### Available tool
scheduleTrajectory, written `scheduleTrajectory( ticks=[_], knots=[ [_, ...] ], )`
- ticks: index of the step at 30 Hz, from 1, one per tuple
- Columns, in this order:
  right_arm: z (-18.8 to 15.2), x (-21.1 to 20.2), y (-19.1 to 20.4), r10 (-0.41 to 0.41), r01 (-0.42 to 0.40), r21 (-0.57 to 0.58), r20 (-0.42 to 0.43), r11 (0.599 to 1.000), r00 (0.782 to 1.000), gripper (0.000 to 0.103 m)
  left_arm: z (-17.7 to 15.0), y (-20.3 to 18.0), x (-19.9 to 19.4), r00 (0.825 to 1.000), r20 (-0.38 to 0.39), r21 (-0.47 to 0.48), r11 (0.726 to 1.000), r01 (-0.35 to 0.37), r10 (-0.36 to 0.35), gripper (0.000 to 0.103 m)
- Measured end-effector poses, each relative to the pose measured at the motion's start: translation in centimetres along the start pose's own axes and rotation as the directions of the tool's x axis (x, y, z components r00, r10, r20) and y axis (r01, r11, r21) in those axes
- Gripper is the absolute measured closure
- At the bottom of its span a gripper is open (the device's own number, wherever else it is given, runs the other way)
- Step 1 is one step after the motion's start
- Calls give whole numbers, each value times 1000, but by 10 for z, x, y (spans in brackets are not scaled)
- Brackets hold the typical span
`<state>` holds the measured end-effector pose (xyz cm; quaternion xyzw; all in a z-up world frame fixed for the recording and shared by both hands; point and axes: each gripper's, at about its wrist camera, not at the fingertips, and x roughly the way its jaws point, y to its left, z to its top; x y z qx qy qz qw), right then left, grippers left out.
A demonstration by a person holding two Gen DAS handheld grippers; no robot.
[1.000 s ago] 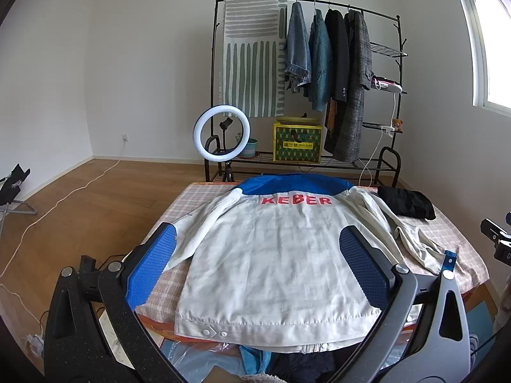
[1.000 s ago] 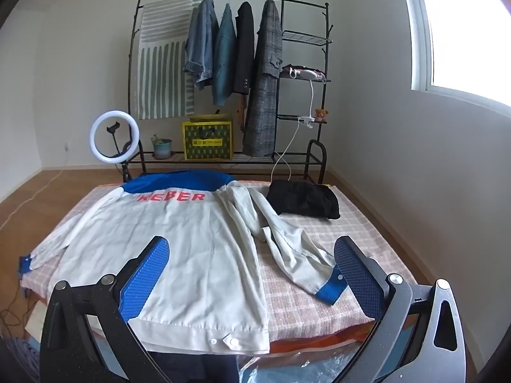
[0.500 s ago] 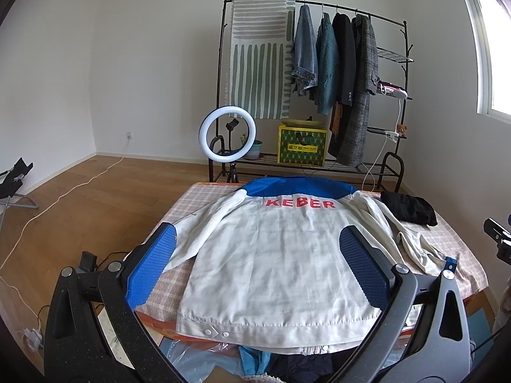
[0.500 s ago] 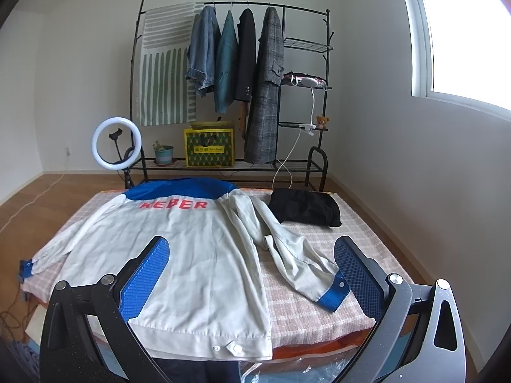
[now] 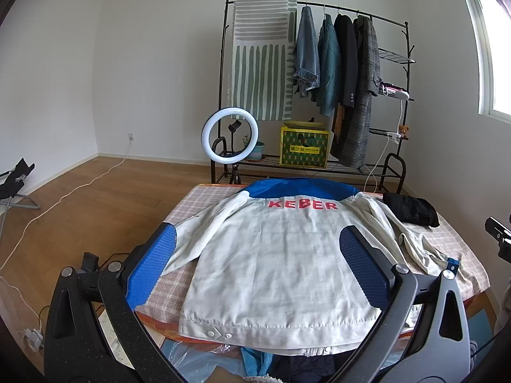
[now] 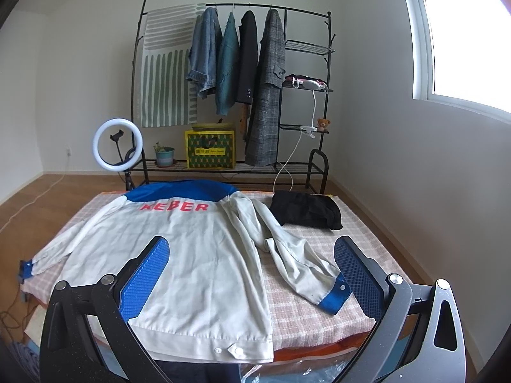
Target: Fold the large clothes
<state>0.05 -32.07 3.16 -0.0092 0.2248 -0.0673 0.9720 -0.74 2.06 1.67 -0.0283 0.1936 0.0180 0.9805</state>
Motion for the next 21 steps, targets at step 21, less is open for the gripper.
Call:
scheduleTrajectory(
  ticks=[21],
  knots=[
    [1, 0, 0, 0, 0, 0, 0, 1000, 1000, 0, -1, 2, 0, 1000, 2, 0, 1000, 0, 0, 0]
  ],
)
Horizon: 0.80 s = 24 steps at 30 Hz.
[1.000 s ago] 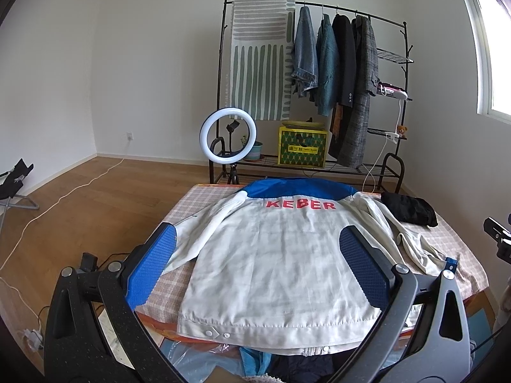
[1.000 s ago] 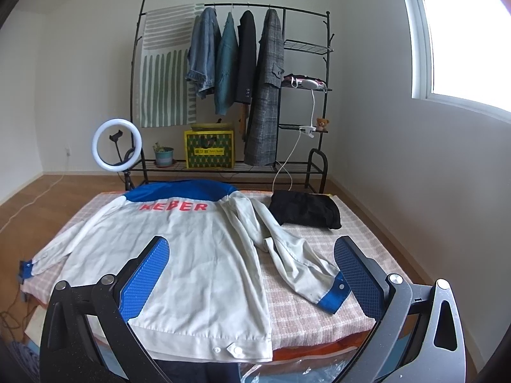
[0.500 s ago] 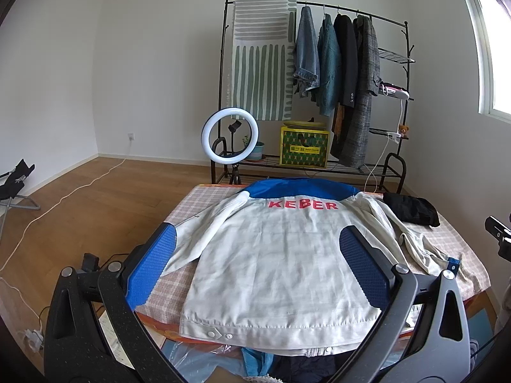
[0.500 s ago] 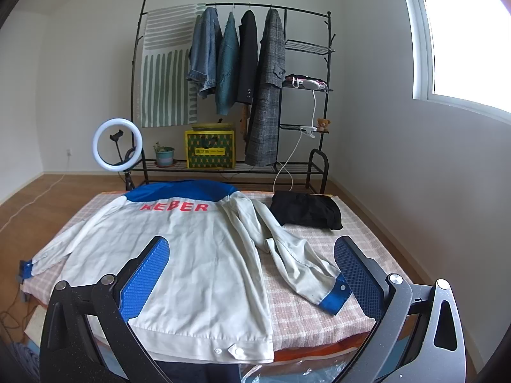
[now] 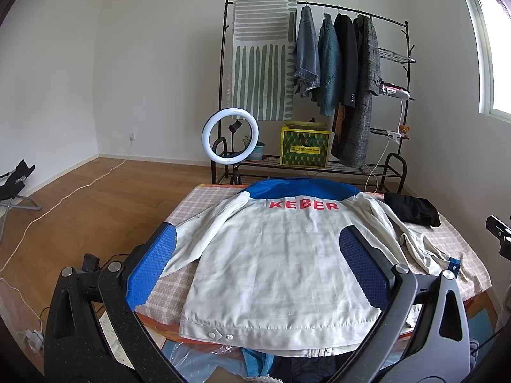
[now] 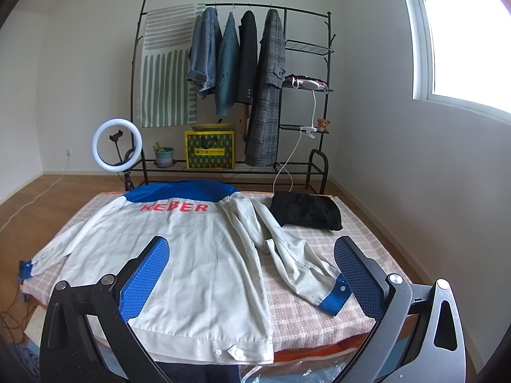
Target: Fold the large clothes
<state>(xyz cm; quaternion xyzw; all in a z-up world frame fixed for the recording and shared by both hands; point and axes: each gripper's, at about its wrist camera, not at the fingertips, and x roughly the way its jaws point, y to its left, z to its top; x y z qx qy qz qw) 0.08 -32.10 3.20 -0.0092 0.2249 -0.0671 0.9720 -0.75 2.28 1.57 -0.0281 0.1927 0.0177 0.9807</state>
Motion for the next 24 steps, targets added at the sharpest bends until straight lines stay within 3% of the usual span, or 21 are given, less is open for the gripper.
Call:
scheduleTrajectory(
  ticks=[15, 24],
  knots=[
    [6, 0, 6, 2, -2, -7, 4, 1000, 1000, 0, 5, 14, 9, 1000, -4, 1, 1000, -27, 27, 0],
    [14, 6, 17, 27, -27, -25, 14, 999, 1000, 0, 5, 29, 20, 997, 5, 7, 997, -82, 82, 0]
  ],
)
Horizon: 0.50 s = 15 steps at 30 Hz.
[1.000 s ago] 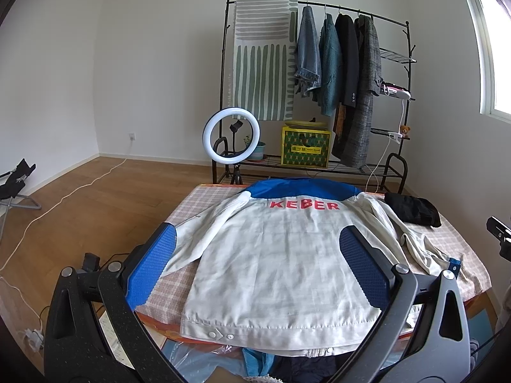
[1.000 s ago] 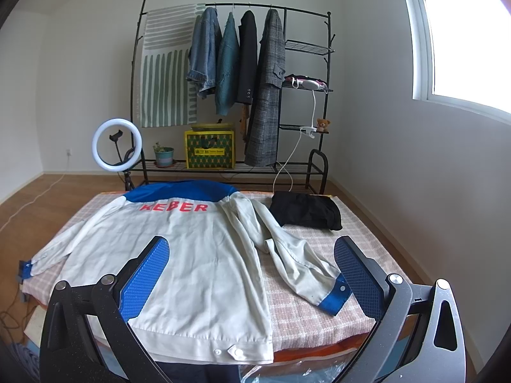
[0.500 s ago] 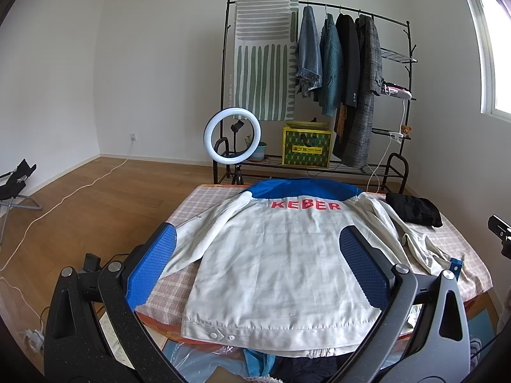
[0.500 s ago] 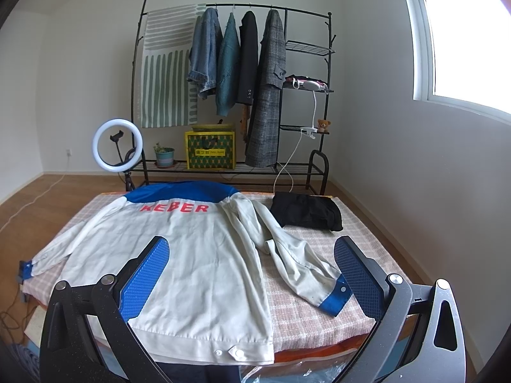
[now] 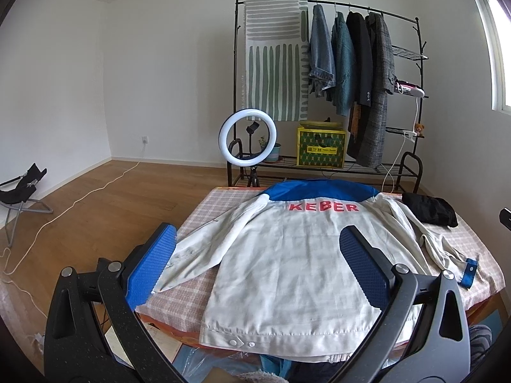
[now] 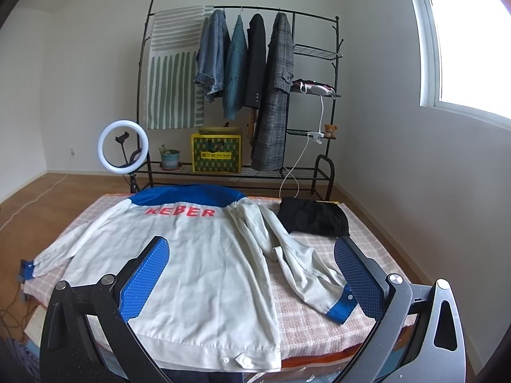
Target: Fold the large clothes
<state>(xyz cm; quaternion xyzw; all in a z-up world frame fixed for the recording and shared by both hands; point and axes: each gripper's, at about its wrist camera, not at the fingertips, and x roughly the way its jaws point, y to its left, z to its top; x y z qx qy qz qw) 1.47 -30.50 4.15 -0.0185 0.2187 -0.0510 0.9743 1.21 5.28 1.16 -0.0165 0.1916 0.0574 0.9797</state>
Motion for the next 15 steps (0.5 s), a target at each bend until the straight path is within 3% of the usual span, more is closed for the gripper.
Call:
scheduleTrajectory(
  ticks=[7, 10, 15],
  knots=[
    [9, 24, 23, 56, -56, -15, 4, 998, 998, 0, 3, 64, 36, 998, -35, -95, 994, -48, 45, 0],
    [11, 37, 40, 91, -91, -39, 3, 995, 996, 0, 3, 91, 54, 996, -33, -95, 992, -81, 78, 0],
    [13, 60, 68, 196, -195, -80, 12, 978, 980, 0, -3, 140, 104, 987, -115, -120, 984, -131, 117, 6]
  ],
)
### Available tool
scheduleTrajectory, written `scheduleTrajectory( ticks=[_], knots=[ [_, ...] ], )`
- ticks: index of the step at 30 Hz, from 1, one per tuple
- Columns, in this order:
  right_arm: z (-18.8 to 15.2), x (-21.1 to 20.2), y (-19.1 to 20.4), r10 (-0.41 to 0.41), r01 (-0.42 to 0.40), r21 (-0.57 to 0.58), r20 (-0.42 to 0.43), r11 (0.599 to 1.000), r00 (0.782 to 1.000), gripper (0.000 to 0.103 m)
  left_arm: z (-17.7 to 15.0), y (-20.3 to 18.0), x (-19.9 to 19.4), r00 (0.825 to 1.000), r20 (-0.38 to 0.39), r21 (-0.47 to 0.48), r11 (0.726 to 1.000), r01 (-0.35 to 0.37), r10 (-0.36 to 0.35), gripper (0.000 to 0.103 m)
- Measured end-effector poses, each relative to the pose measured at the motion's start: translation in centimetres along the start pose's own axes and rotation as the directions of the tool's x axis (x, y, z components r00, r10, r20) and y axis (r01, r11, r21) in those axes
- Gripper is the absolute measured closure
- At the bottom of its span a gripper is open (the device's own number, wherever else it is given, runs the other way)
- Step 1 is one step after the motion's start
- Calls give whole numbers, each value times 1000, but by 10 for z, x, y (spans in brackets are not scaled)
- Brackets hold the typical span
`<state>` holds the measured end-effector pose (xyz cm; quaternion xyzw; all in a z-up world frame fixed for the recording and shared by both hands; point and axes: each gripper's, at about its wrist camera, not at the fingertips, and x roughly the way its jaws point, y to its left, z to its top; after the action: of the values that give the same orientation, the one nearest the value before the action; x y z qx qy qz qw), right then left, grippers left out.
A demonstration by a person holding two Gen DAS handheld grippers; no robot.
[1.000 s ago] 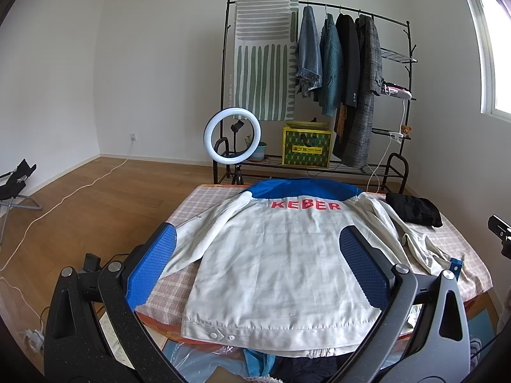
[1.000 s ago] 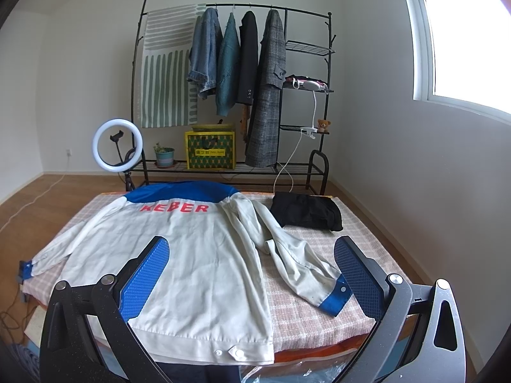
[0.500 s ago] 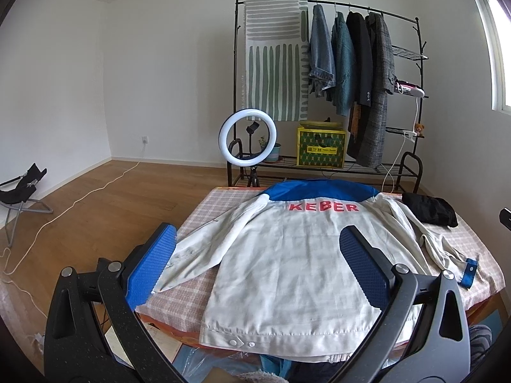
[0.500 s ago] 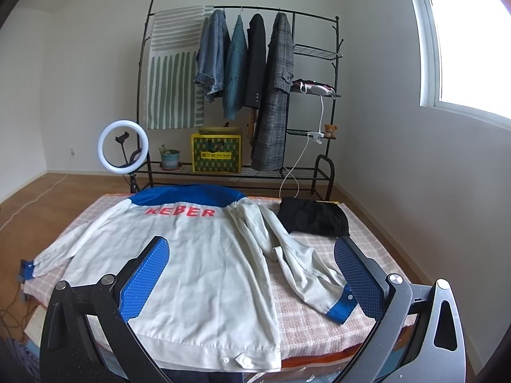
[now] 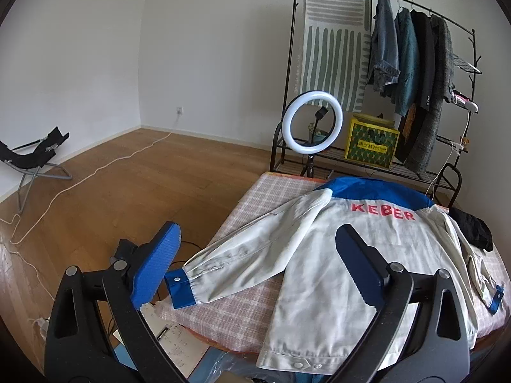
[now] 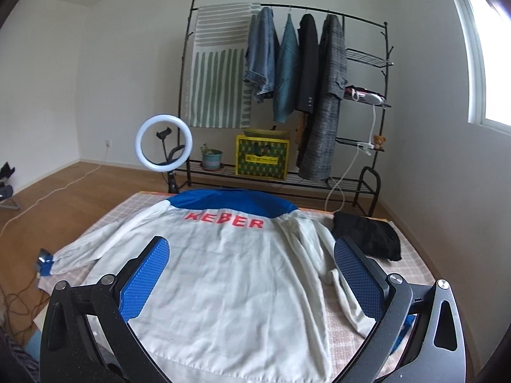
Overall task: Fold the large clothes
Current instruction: 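Grasp the blue cuff of the jacket sleeve with the left gripper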
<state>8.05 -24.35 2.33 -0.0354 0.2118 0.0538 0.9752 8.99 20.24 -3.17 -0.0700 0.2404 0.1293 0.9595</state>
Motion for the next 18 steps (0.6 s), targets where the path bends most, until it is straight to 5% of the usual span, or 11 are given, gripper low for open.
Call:
scheduleTrajectory(
  ticks=[6, 18],
  knots=[
    [4, 44, 21, 151, -151, 68, -4, 986, 988, 0, -12, 62, 82, 987, -158, -91, 996, 5, -19, 13],
    [-1, 107, 93, 303, -303, 18, -88, 953, 949, 0, -91, 190, 213, 902, -426, -389, 914, -113, -70, 20]
  ],
)
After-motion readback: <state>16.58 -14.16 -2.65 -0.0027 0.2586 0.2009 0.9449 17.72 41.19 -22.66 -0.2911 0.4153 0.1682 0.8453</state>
